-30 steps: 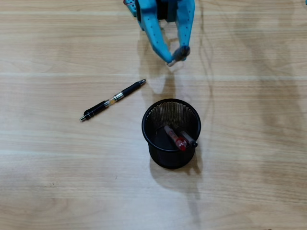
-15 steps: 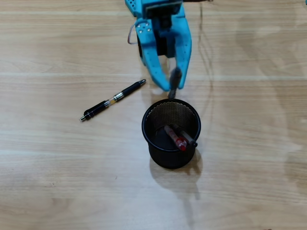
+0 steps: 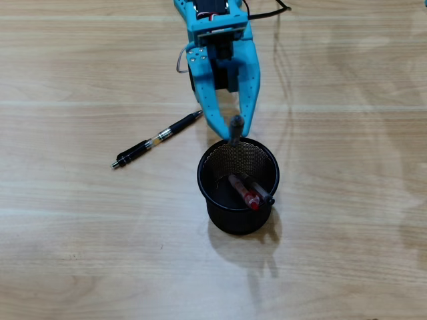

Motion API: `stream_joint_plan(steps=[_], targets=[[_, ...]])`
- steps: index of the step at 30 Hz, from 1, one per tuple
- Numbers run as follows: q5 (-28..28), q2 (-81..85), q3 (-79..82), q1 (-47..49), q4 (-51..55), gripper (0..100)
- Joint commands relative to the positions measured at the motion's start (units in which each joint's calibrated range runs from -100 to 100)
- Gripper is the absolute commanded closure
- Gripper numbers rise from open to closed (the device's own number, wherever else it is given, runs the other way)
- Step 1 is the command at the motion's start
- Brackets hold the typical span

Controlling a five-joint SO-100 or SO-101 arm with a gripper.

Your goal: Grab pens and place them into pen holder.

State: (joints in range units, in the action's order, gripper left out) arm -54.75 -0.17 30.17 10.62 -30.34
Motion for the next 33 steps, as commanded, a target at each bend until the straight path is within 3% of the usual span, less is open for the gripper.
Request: stream_joint_plan(steps=[1, 5, 18, 23, 33], targets=[[-0.2, 0.3, -0.3, -0.2, -1.4, 94], [0.1, 0.5, -0.2, 0.2, -1.4, 89], [0.9, 4.1, 0.7, -0.8, 0.8, 90], [3.6, 10.1, 1.4, -3.2, 10.4, 98], [6.3, 23.7, 1.3, -7.6, 37.9, 98]])
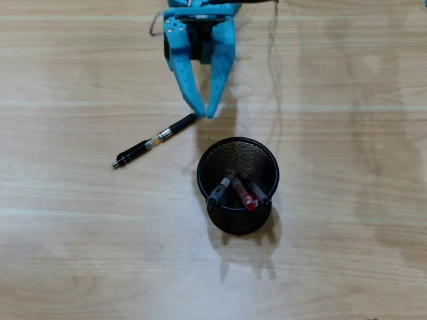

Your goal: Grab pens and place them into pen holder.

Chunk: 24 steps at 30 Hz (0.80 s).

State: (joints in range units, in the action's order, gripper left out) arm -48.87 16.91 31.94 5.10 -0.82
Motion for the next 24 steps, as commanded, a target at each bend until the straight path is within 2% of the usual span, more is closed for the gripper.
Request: stream_joint_plan(steps=[1, 6, 11, 17, 21, 24], targets=[[0.2, 7.9, -0.5, -2.7, 11.4, 98], [-0.2, 13.0, -1.4, -6.3, 26.5, 98], [-4.1, 14.3, -1.3, -9.0, 37.0, 98], [-8.8, 12.3, -1.5, -10.0, 46.6, 98], [-8.7, 6.9, -4.9, -11.6, 50.1, 98], [-6.5, 2.8, -7.5, -12.7, 49.3, 98]])
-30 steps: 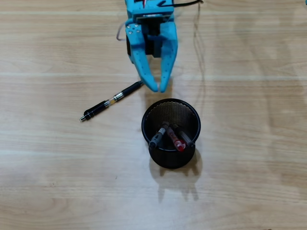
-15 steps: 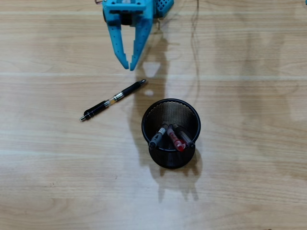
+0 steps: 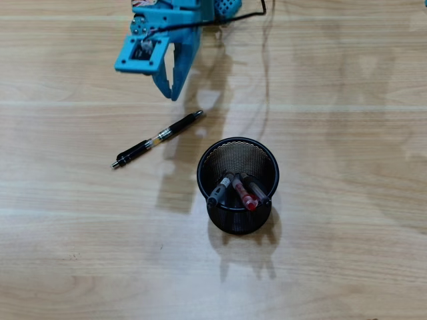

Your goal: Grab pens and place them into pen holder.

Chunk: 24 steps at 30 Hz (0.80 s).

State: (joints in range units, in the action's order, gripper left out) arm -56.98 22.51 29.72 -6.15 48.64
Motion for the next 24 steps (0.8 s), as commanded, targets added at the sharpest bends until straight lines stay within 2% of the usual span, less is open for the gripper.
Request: stream_joint_plan(steps=[1, 5, 11, 13, 16, 24], targets=[[2.6, -4.0, -6.2, -1.6, -0.1, 98], [6.8, -8.5, -10.1, -3.1, -0.2, 98], [7.0, -12.5, -11.5, -5.5, -0.3, 98], [5.1, -13.5, -11.6, -6.4, -0.3, 98], [-1.0, -14.5, -10.8, -6.5, 0.5, 98], [-2.1, -17.3, -10.6, -4.8, 1.1, 98]])
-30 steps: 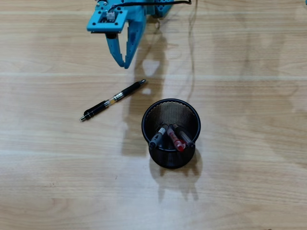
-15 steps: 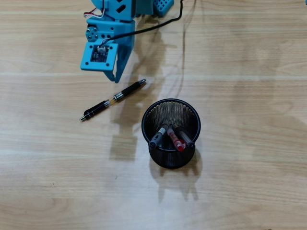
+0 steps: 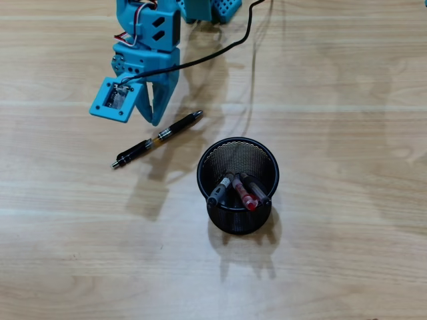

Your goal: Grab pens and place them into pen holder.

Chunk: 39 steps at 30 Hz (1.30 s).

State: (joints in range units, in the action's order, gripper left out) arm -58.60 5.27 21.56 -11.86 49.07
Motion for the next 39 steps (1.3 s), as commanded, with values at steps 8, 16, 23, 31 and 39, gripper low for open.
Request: stream_joint_plan(steps=[8, 16, 23, 31, 39], targets=[[-4.3, -0.1, -4.4, 0.9, 16.2, 98], [-4.6, -1.1, -4.6, 1.9, 16.3, 83], [-5.0, -6.9, -9.1, 4.4, 16.3, 77], [-7.6, -15.6, -12.8, 6.1, 16.0, 77], [-7.8, -23.7, -12.1, 6.1, 4.9, 77]])
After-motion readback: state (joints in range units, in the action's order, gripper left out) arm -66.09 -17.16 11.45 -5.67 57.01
